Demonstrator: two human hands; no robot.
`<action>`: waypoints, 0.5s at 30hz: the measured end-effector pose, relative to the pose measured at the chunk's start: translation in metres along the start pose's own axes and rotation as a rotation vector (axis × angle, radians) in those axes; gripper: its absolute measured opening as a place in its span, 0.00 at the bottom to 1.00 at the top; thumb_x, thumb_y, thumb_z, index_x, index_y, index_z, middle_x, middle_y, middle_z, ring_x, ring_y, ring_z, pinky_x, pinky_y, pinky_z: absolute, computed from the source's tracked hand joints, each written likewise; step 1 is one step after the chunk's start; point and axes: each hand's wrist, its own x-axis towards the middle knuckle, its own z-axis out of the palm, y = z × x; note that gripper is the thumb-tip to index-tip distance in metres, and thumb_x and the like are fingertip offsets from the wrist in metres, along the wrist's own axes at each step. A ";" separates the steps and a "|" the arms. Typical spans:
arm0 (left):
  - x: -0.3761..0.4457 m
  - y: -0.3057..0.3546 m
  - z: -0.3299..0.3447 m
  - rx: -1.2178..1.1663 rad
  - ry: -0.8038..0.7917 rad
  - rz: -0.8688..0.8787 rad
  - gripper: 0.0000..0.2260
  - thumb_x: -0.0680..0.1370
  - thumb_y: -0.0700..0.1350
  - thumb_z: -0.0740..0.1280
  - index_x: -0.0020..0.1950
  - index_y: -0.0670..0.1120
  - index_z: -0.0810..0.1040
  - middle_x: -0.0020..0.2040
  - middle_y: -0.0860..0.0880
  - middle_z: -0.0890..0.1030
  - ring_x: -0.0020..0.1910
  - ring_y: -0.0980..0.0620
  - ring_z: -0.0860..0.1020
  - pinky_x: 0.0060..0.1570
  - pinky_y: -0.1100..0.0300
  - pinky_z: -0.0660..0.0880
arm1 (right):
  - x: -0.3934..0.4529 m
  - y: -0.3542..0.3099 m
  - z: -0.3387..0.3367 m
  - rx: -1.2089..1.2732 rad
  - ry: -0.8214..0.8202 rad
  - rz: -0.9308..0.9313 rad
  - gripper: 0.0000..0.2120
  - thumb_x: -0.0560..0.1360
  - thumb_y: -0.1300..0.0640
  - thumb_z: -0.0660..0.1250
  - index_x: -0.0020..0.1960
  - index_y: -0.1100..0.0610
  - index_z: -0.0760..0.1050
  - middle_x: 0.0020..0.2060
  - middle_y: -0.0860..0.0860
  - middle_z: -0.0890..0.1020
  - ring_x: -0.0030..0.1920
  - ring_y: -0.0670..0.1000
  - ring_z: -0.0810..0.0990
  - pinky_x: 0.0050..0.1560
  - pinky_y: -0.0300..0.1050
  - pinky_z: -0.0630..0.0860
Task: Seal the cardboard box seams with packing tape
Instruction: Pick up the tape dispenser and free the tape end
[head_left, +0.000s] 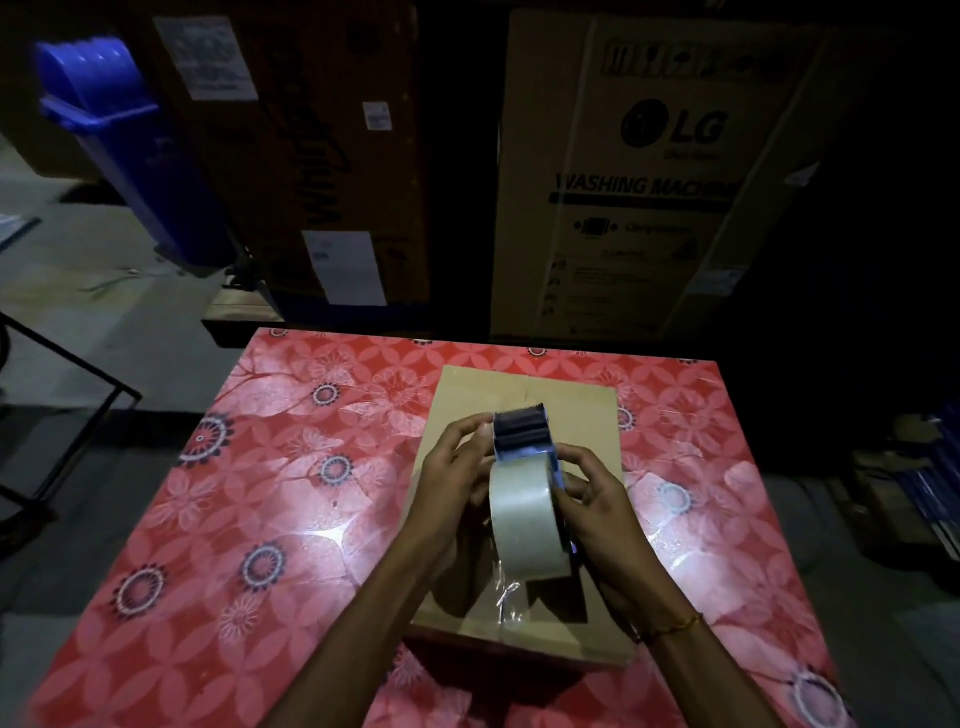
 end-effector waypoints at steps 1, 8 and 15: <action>0.002 -0.002 0.002 -0.035 -0.001 -0.011 0.11 0.82 0.50 0.66 0.62 0.50 0.79 0.49 0.47 0.87 0.44 0.43 0.80 0.39 0.55 0.76 | -0.001 0.002 -0.002 -0.002 0.001 0.003 0.11 0.81 0.52 0.69 0.61 0.38 0.77 0.52 0.49 0.89 0.51 0.54 0.87 0.36 0.46 0.79; 0.002 -0.019 0.006 -0.100 -0.009 -0.070 0.12 0.80 0.46 0.69 0.64 0.52 0.77 0.57 0.39 0.85 0.48 0.39 0.83 0.47 0.45 0.79 | -0.003 0.002 -0.016 -0.089 -0.038 -0.039 0.15 0.81 0.58 0.69 0.63 0.41 0.80 0.55 0.44 0.87 0.54 0.45 0.86 0.43 0.39 0.81; 0.002 -0.019 0.011 -0.070 0.021 -0.067 0.12 0.80 0.43 0.69 0.63 0.49 0.77 0.53 0.32 0.80 0.44 0.39 0.75 0.46 0.45 0.72 | 0.014 -0.022 -0.055 -0.076 0.085 -0.087 0.04 0.80 0.61 0.69 0.49 0.59 0.82 0.40 0.53 0.85 0.35 0.56 0.83 0.34 0.47 0.81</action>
